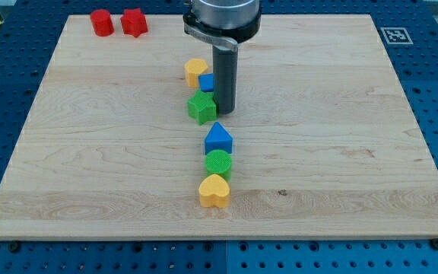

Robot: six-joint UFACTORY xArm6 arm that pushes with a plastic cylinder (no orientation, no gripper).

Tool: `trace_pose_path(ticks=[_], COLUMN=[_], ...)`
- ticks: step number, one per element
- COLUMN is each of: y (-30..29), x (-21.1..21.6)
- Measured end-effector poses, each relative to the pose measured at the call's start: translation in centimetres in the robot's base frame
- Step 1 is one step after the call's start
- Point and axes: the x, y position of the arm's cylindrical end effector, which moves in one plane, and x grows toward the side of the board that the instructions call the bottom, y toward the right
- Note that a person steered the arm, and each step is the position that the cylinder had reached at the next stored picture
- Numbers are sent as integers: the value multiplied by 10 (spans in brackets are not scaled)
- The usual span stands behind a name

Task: Push the yellow hexagon and blue cube towards the top left

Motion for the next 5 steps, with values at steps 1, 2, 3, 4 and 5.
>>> trace_pose_path(ticks=[1, 2, 3, 4, 5], y=[-8, -19, -28, -37, -49], x=[-18, -36, -56, -78, -98])
